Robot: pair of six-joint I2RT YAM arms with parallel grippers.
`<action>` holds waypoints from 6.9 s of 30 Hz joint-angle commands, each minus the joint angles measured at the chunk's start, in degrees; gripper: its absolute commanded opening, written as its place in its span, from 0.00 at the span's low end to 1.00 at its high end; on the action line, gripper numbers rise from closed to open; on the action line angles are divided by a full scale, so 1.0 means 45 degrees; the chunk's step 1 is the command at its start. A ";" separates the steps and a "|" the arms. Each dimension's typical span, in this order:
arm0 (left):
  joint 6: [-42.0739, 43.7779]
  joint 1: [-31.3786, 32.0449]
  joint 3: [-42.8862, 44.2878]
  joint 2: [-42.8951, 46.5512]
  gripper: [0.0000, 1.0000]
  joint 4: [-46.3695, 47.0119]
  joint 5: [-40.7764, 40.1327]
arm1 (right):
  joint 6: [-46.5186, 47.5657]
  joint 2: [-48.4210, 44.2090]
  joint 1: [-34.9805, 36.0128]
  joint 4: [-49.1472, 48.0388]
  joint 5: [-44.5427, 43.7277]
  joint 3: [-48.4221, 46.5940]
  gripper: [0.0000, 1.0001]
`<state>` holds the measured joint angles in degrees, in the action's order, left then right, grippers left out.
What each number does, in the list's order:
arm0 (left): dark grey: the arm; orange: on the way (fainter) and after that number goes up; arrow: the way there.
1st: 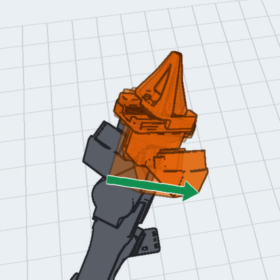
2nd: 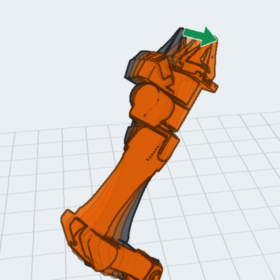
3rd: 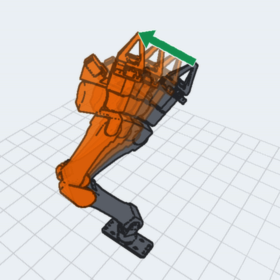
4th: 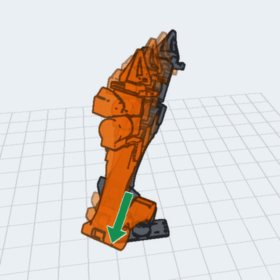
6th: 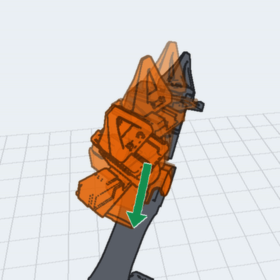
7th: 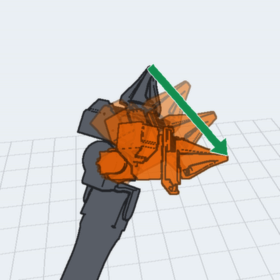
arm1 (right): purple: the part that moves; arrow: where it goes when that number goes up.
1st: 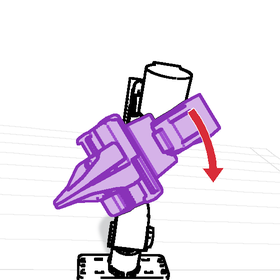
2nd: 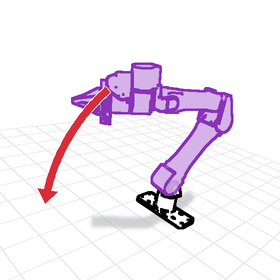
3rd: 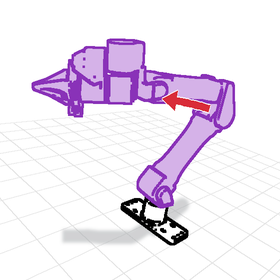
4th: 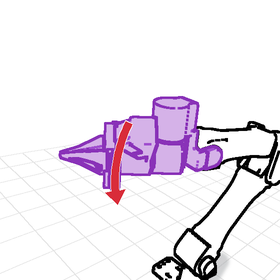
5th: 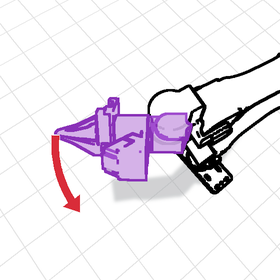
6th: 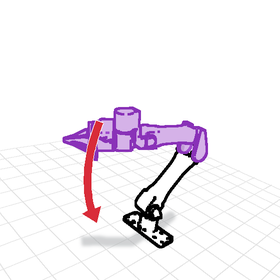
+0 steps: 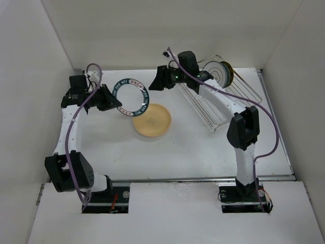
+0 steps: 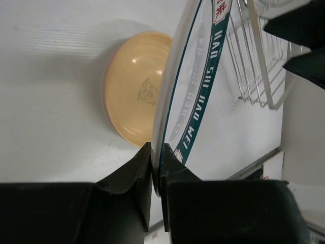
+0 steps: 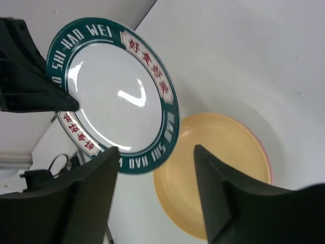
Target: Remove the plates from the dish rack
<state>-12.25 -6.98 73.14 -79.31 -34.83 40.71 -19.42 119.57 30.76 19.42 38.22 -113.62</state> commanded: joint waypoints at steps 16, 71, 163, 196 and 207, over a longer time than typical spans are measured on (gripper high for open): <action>-0.3528 -0.3310 0.2807 -0.5948 0.00 0.3619 -0.1956 | -0.0997 -0.1628 -0.3415 0.3204 -0.6948 -0.3170 0.85; -0.2007 -0.1731 0.2379 -0.2944 0.91 -0.2006 -0.5882 | 0.1072 0.2355 -0.5606 0.3751 -1.0604 -0.3717 0.17; -0.3664 -0.3800 0.4154 -0.6280 0.00 0.1978 -0.2561 | 0.0193 -0.2332 -0.1485 0.1661 -0.2046 -0.1215 0.70; -0.0324 -0.2667 0.6461 -0.8997 0.53 -0.2457 -0.6781 | 0.1503 -0.3172 -0.1485 0.2970 -0.3786 -0.1450 0.73; -0.0149 -0.2550 0.7418 -0.9759 0.53 -0.2496 -0.6099 | 0.1386 -0.3172 -0.2071 0.3595 -0.4624 -0.1704 0.75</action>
<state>-13.61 -18.46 104.31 -123.39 -44.91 11.94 -13.30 107.92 22.37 34.98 19.53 -118.58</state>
